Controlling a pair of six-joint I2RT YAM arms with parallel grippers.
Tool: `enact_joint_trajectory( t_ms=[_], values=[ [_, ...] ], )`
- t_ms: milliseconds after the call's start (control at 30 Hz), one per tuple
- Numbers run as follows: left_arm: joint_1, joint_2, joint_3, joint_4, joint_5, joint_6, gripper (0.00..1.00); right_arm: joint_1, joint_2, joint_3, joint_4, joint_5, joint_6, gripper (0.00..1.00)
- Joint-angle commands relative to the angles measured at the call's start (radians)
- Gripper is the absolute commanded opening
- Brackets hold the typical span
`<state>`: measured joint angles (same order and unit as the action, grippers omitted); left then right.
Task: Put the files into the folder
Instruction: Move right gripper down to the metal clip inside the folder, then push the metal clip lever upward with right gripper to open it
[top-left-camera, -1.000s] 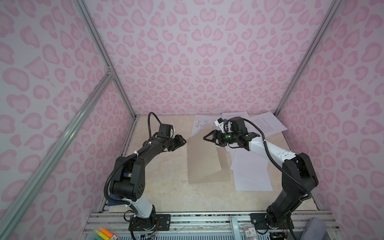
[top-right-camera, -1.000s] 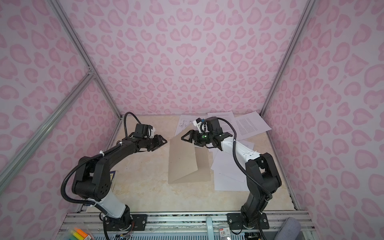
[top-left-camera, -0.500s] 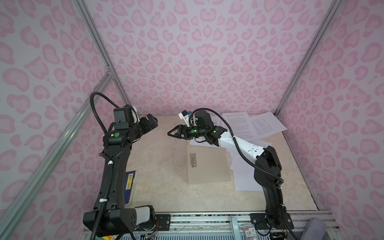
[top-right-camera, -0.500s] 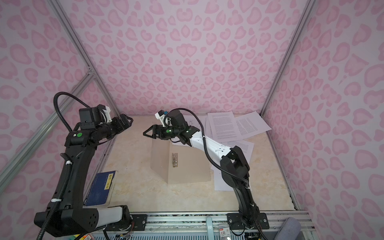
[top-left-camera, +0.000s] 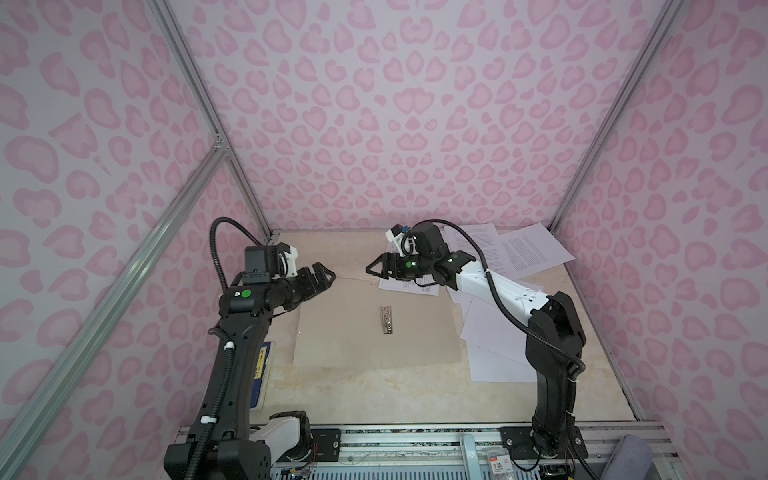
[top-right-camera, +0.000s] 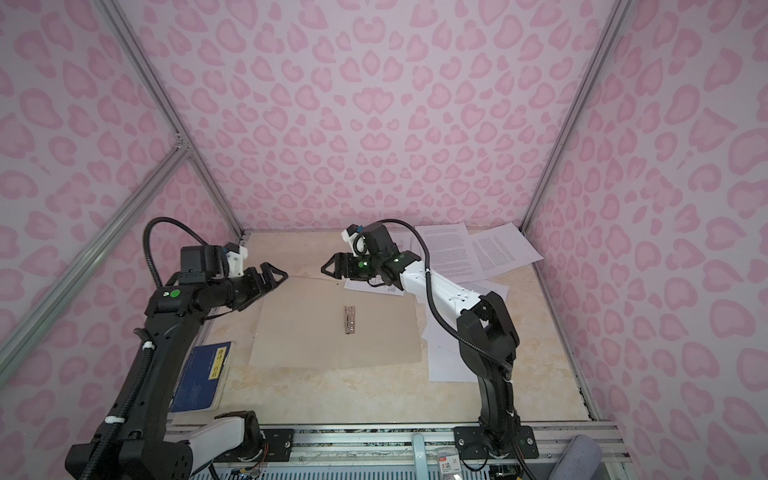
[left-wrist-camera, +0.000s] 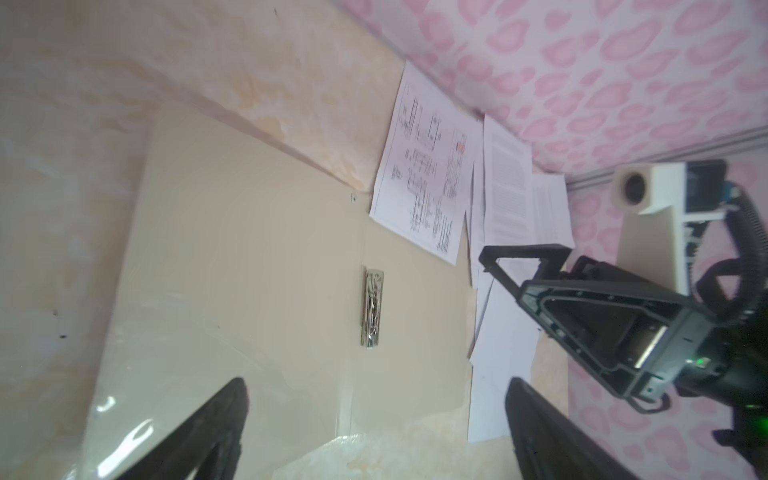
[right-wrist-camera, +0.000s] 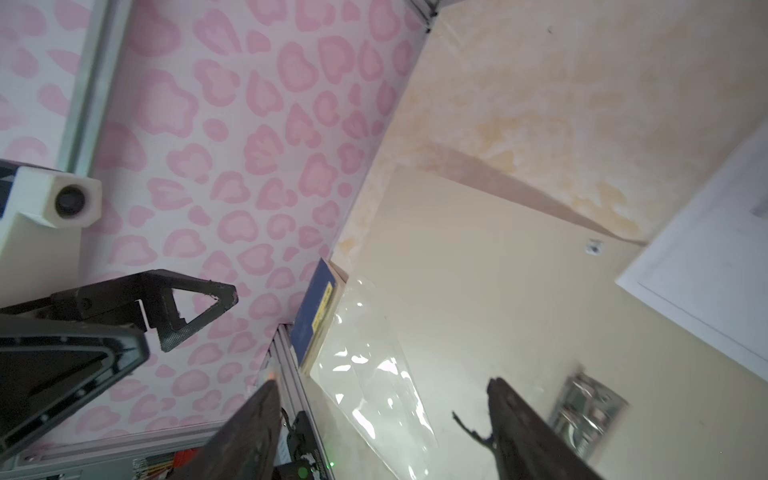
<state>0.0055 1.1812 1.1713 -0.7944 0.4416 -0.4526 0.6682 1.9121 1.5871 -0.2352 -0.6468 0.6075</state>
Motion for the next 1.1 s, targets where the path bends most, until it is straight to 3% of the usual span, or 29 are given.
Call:
enact_joint_trajectory(
  t_ms=[0, 167, 333, 500, 1067],
  values=[
    [-0.074, 0.031, -0.123, 0.12, 0.009, -0.027, 0.98, -0.002, -0.062, -0.153, -0.107, 0.052, -0.139, 0.72],
    [-0.141, 0.156, -0.264, 0.295, 0.034, -0.086, 0.98, 0.042, -0.06, -0.305, -0.073, 0.009, -0.158, 0.54],
    [-0.156, 0.29, -0.319, 0.399, 0.053, -0.106, 0.99, 0.082, 0.005, -0.325, -0.012, 0.0, -0.132, 0.46],
    [-0.157, 0.326, -0.366, 0.429, 0.006, -0.133, 1.0, 0.081, 0.074, -0.304, 0.005, -0.004, -0.123, 0.38],
    [-0.157, 0.322, -0.429, 0.419, -0.072, -0.144, 1.0, 0.068, 0.191, -0.222, -0.012, -0.006, -0.111, 0.27]
  ],
)
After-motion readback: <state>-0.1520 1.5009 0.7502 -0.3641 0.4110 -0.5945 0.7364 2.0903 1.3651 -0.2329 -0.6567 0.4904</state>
